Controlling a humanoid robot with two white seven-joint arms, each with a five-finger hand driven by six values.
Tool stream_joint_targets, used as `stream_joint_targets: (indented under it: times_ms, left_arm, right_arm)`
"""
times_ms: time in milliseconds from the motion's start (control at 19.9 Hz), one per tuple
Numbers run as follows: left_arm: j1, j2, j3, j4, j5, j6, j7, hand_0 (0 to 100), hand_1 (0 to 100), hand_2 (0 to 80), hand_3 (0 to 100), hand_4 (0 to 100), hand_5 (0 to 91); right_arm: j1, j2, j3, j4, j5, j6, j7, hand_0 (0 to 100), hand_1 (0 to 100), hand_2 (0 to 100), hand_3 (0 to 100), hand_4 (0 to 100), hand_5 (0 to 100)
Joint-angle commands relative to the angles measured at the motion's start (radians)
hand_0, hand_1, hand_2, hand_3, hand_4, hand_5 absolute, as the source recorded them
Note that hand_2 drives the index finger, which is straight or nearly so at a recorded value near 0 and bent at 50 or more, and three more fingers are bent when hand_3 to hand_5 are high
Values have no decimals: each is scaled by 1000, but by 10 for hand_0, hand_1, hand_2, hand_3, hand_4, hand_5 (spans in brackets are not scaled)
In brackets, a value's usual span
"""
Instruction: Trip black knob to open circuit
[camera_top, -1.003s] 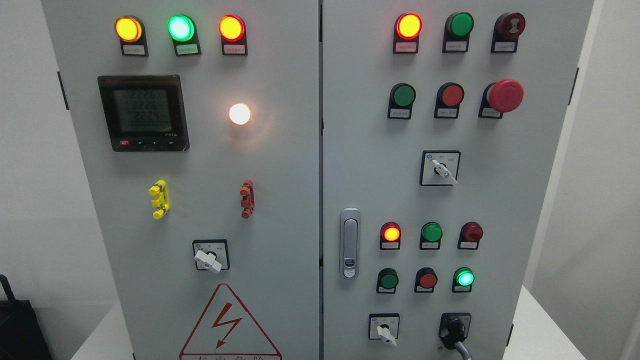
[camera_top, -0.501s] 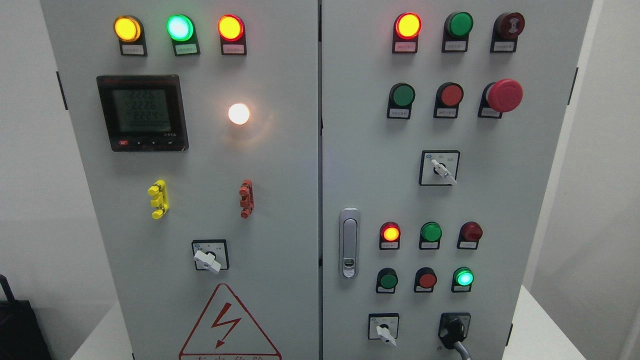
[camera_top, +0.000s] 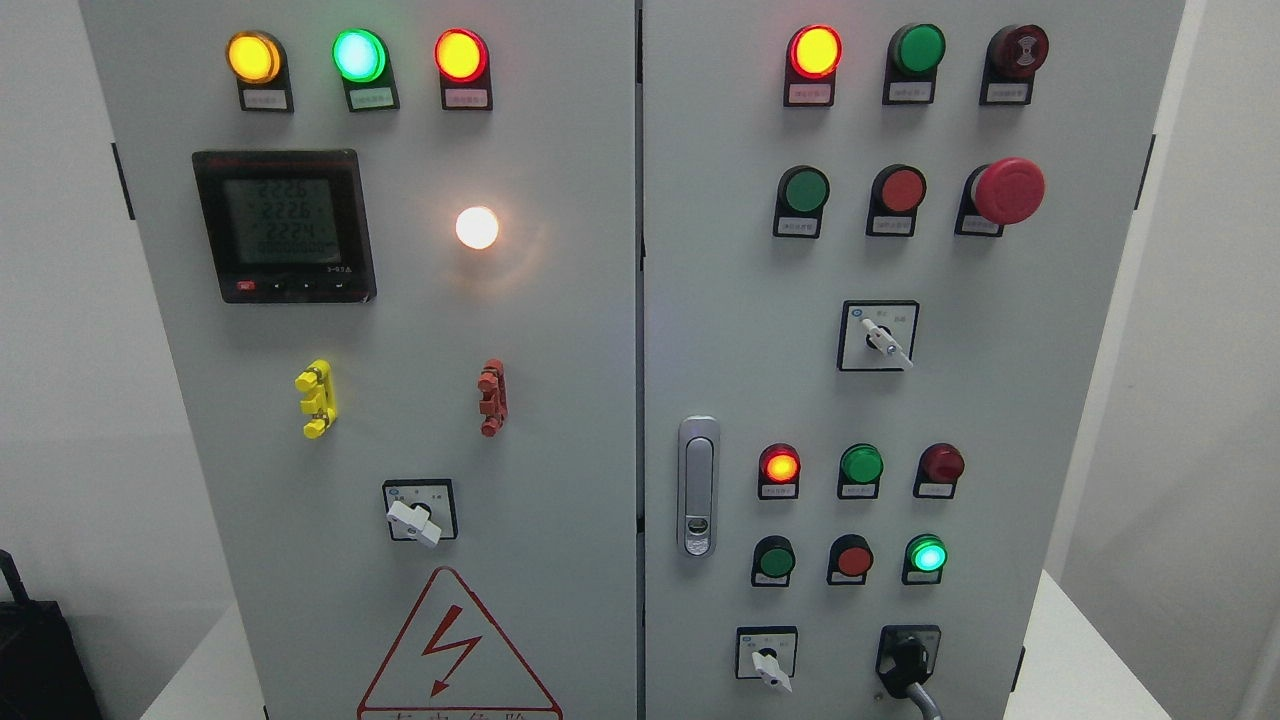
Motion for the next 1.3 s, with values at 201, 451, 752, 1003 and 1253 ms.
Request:
stream_joint_targets:
  times_ms: [201,451,752,1003,1253]
  left_arm:
    - [0,0,1,-25,0,-1,0,120,389,0,0,0,0]
    - [0,0,0,-25,0,1,0,120,389,0,0,0,0]
    - [0,0,0,-25,0,-1,0,120,389,0,0,0,0]
    - [0,0,0,-25,0,-1,0,120,389,0,0,0,0]
    - [0,0,0,-25,0,-1,0,120,389,0,0,0,0]
  right_arm:
    - [2,-3,-4,4,1,4,15,0,32,39,1000,932,852]
    - [4,-7,-9,6,1,4,15,0,32,39,1000,931,848]
    - [4,-15,-12,12,1,4,15,0,33,40,1000,930,847]
    - [4,-16,-13,12,1,4,15,0,33,41,1000,926,842]
    - [4,-29,-15,17,1,2,14,0,34,43,1000,926,841]
